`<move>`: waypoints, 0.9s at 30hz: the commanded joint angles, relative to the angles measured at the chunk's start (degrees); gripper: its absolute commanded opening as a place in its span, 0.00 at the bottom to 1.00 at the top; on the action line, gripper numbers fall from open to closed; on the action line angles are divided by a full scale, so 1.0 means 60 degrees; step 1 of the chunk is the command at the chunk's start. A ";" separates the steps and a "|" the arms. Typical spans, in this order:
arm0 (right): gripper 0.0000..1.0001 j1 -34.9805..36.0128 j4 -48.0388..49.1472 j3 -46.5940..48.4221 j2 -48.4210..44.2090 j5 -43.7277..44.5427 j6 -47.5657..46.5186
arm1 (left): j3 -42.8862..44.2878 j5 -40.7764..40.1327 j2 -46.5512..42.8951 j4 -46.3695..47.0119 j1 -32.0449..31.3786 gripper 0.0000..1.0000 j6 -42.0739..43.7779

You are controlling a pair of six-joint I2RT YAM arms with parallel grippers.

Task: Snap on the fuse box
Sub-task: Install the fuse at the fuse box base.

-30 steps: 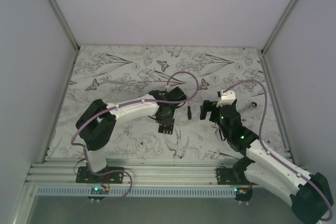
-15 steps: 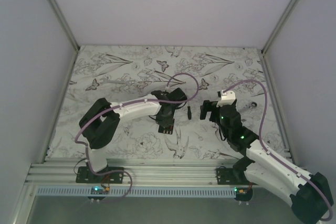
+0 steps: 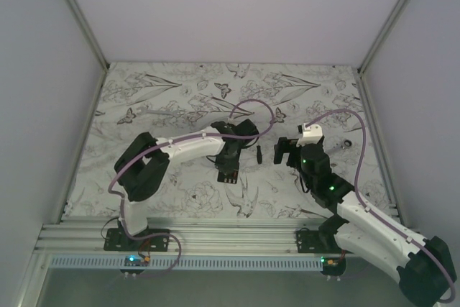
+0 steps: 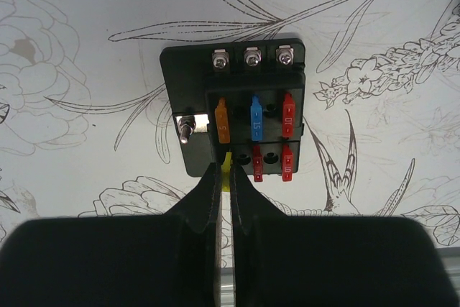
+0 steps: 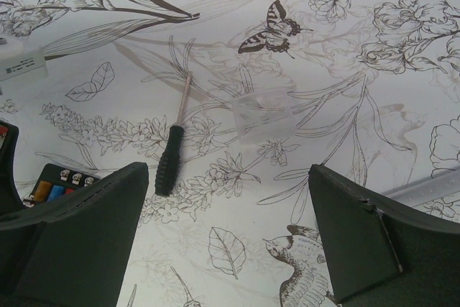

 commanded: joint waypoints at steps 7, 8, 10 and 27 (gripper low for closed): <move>0.99 -0.0065 0.0160 0.0086 -0.0023 0.0088 0.0104 | 0.0173 -0.0276 0.0709 -0.0930 -0.0072 0.00 -0.0433; 0.99 -0.0062 0.0156 0.0087 -0.0018 0.0095 0.0105 | 0.0184 -0.0329 0.0734 -0.0990 -0.0072 0.00 -0.0488; 0.99 -0.0065 0.0144 0.0089 -0.0032 0.0095 0.0112 | 0.0232 -0.0502 0.0785 -0.1211 -0.0072 0.00 -0.0676; 0.99 -0.0062 0.0124 0.0118 0.0026 0.0096 0.0140 | 0.0462 -0.1162 0.0908 -0.1856 -0.0199 0.00 -0.1600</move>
